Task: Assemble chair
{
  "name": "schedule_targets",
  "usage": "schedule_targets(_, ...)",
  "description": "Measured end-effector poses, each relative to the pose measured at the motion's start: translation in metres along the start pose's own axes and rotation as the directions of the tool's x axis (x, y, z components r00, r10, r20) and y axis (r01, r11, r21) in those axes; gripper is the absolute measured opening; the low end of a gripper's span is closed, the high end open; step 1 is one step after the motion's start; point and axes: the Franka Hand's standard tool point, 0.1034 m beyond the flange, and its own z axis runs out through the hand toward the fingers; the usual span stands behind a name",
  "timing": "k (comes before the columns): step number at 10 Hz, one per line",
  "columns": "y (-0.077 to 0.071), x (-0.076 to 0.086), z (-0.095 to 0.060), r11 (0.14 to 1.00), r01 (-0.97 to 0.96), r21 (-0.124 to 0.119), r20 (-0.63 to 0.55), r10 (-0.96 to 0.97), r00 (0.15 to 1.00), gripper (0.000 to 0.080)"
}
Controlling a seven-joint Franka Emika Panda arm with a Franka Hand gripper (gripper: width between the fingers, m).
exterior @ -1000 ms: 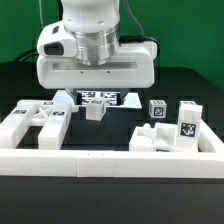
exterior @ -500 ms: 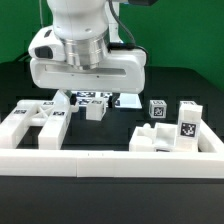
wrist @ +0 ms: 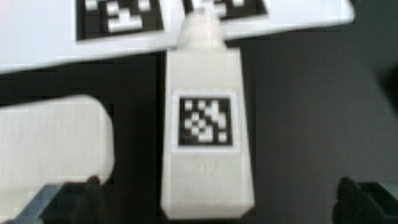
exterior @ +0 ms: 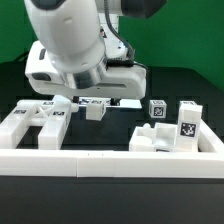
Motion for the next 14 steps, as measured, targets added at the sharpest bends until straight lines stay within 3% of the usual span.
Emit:
schedule_targets(4, 0.004, 0.002, 0.004, 1.0, -0.005, -0.004, 0.253, 0.006, 0.967, 0.0649)
schedule_targets(11, -0.013, 0.012, 0.015, 1.0, 0.02, -0.013, 0.227, -0.017, 0.974, 0.0649)
schedule_targets(14, -0.011, 0.012, 0.018, 1.0, 0.018, -0.017, 0.229, -0.013, 0.973, 0.0649)
